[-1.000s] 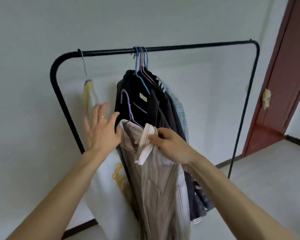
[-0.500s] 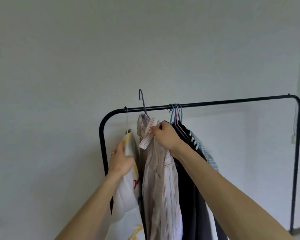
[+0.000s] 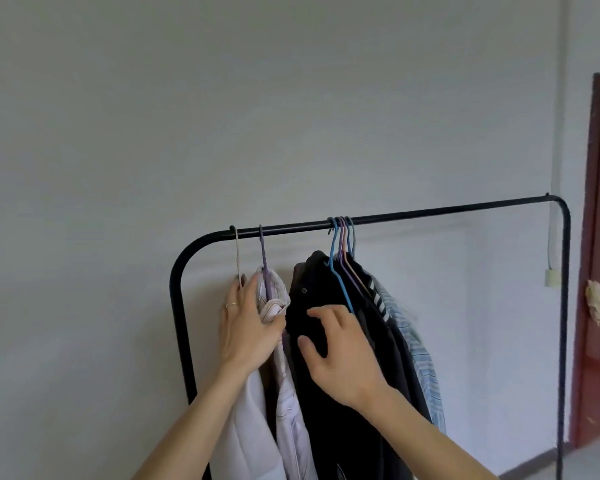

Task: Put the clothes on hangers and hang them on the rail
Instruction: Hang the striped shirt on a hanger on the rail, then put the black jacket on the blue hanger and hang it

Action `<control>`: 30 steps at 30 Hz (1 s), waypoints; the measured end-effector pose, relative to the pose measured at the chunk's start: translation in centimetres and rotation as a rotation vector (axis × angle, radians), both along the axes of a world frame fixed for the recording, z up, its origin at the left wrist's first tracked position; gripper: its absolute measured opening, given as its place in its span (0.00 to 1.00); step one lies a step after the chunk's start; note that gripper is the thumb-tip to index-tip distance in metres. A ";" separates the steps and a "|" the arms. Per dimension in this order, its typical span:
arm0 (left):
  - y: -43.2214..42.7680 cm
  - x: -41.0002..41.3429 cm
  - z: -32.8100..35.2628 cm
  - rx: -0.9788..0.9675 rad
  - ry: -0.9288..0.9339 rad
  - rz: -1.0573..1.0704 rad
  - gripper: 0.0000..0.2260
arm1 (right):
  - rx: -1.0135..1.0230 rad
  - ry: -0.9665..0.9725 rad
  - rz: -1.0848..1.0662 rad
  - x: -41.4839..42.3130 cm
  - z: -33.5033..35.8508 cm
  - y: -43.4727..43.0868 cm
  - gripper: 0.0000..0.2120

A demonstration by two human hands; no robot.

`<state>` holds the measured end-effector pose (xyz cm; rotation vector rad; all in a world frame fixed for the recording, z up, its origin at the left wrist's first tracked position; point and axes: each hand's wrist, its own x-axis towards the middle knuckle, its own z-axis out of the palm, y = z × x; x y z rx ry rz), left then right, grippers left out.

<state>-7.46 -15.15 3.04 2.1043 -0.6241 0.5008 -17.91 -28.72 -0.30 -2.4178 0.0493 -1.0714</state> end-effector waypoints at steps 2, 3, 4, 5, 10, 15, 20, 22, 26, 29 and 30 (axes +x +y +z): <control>-0.8 0.5 0.0 0.075 -0.032 0.013 0.35 | -0.103 -0.090 -0.268 -1.0 -0.3 -2.1 0.20; -1.0 0.7 -0.3 0.082 -0.035 0.025 0.34 | -0.119 -0.058 -0.361 -1.3 -0.4 -3.1 0.19; -1.1 0.9 -0.5 0.079 -0.032 0.032 0.33 | -0.138 -0.003 -0.426 -1.6 -0.7 -3.9 0.19; -1.2 1.1 -0.6 0.075 -0.028 0.034 0.32 | -0.151 0.060 -0.464 -1.7 -1.0 -4.7 0.18; -0.7 1.5 -0.7 0.090 -0.010 0.042 0.30 | -0.012 0.300 -0.501 -1.9 -1.3 -8.5 0.09; -0.3 1.4 -0.6 0.099 -0.006 0.049 0.29 | 0.035 0.303 -0.545 0.0 0.7 -10.0 0.12; -0.4 1.1 -0.5 0.133 0.011 0.080 0.32 | 0.071 0.352 -0.456 2.1 2.3 -10.3 0.18; -0.4 0.8 -0.4 0.142 0.010 0.103 0.33 | 0.090 0.290 -0.527 1.8 2.9 -10.9 0.17; -0.7 0.3 -0.4 0.185 -0.058 0.128 0.37 | 0.117 0.173 -0.661 -0.7 4.5 -12.9 0.19; -1.0 0.3 -0.5 0.231 -0.073 0.165 0.37 | 0.082 0.067 -0.675 -3.8 6.3 -14.5 0.18; -1.1 0.0 -0.5 0.261 -0.115 0.196 0.37 | 0.079 0.050 -0.657 -5.1 6.6 -15.0 0.18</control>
